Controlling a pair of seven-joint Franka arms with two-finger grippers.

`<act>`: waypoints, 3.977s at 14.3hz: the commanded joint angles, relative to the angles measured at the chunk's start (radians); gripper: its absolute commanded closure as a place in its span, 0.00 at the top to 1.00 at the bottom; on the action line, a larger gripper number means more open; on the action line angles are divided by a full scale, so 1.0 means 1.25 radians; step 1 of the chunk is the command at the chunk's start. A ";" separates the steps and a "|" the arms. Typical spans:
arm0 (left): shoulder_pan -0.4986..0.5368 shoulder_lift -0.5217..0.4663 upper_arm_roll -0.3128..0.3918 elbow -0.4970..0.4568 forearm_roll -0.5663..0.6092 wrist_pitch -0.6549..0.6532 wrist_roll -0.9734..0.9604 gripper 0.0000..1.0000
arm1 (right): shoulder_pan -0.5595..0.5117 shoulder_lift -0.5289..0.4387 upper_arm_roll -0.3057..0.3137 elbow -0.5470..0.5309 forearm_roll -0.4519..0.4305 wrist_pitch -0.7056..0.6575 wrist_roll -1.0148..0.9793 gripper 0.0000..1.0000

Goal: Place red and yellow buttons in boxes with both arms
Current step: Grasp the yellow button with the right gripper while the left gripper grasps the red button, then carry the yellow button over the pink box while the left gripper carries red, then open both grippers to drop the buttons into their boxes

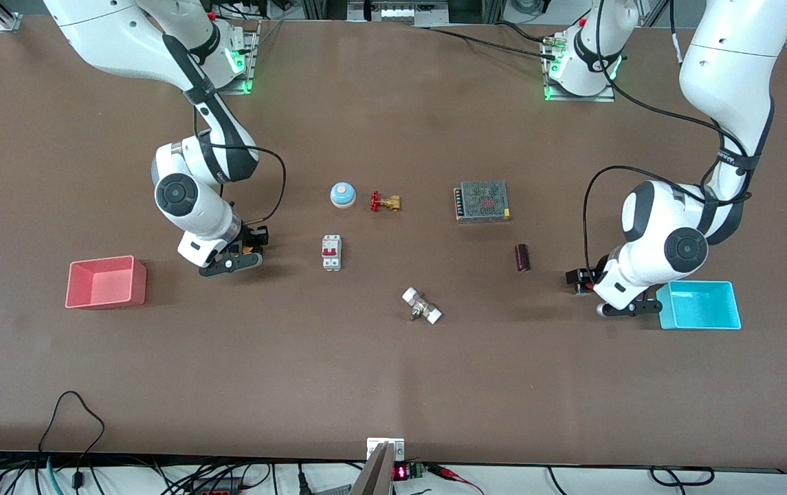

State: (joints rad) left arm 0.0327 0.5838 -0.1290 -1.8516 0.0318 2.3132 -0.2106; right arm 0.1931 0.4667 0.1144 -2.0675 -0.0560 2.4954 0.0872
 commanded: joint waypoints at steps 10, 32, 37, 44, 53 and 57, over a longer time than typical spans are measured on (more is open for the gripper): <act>0.002 0.023 -0.002 0.043 -0.011 0.001 0.002 0.45 | -0.200 -0.070 -0.126 0.267 0.091 -0.320 -0.242 0.00; 0.209 -0.029 0.003 0.303 -0.002 -0.364 0.322 0.00 | -0.276 0.165 -0.168 0.327 0.156 -0.179 -0.356 0.05; 0.243 0.064 0.006 0.399 -0.002 -0.350 0.335 0.00 | -0.275 0.169 -0.164 0.327 0.156 -0.178 -0.350 0.49; 0.245 0.137 0.010 0.417 0.032 -0.264 0.365 0.00 | -0.275 0.168 -0.164 0.331 0.154 -0.178 -0.358 0.82; 0.249 0.204 0.018 0.422 0.035 -0.244 0.359 0.00 | -0.255 0.040 -0.152 0.331 0.145 -0.294 -0.351 1.00; 0.246 0.221 0.026 0.419 0.040 -0.223 0.359 0.01 | -0.194 -0.126 -0.150 0.336 0.074 -0.420 -0.342 1.00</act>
State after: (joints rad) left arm 0.3450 0.8371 -0.1030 -1.3595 0.0585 2.0349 0.2246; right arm -0.1016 0.4396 -0.0724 -1.6226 0.0998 2.0603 -0.3398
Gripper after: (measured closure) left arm 0.586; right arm 0.000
